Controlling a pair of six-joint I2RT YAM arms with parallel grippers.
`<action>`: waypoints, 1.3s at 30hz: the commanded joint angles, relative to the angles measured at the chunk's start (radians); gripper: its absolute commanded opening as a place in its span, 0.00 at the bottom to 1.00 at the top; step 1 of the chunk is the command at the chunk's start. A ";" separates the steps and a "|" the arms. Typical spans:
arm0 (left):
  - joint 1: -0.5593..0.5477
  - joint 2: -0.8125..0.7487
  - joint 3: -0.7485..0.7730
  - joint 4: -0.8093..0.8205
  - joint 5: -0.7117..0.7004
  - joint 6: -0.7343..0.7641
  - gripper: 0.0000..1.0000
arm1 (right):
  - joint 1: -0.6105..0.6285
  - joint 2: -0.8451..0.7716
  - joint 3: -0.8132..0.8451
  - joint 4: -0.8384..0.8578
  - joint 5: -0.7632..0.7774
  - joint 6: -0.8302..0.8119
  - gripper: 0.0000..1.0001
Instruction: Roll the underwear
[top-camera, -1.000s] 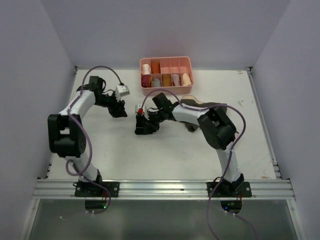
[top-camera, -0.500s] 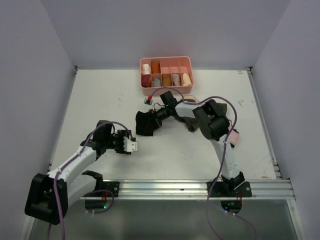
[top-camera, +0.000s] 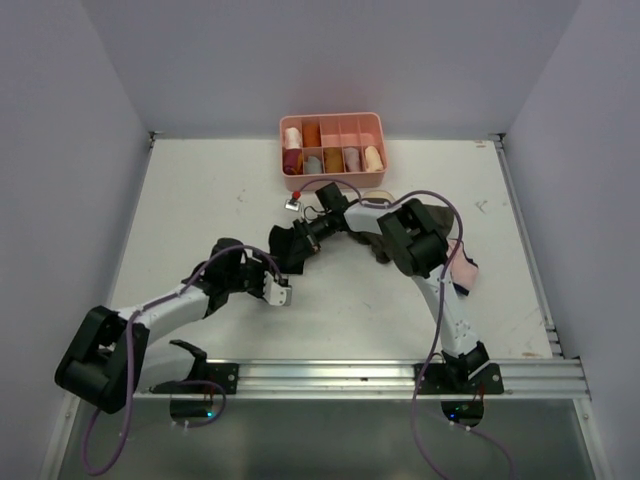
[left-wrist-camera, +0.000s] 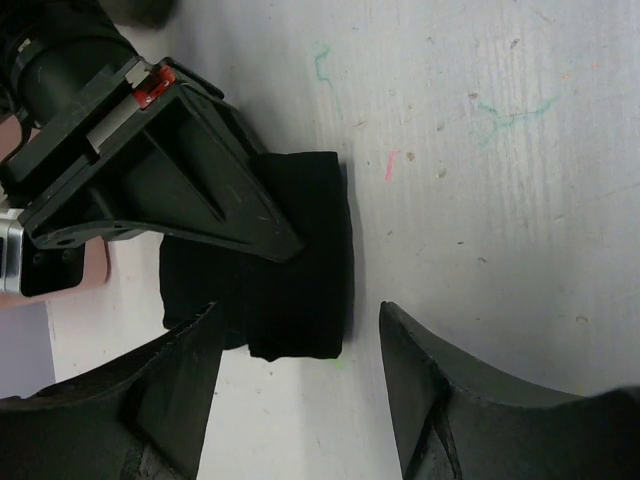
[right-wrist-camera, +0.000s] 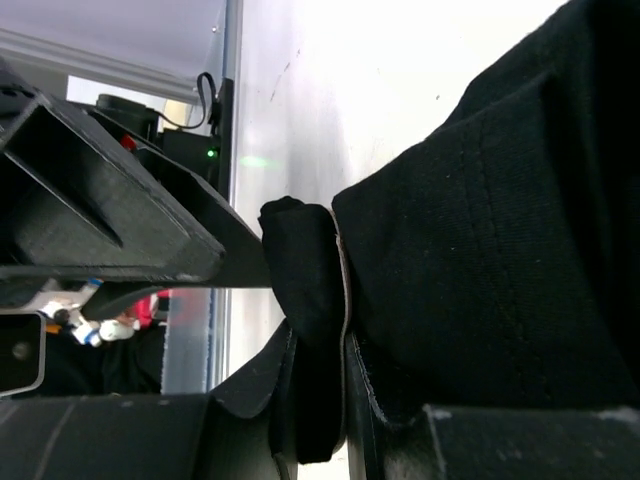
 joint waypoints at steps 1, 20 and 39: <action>-0.019 0.031 -0.016 0.107 -0.013 0.051 0.66 | 0.010 0.079 0.010 -0.093 0.081 0.017 0.00; -0.053 0.262 0.098 0.041 -0.134 0.007 0.41 | 0.012 0.105 -0.002 -0.128 0.031 0.040 0.00; -0.053 0.398 0.378 -0.599 -0.038 -0.015 0.00 | -0.138 -0.144 0.064 -0.127 0.236 0.071 0.73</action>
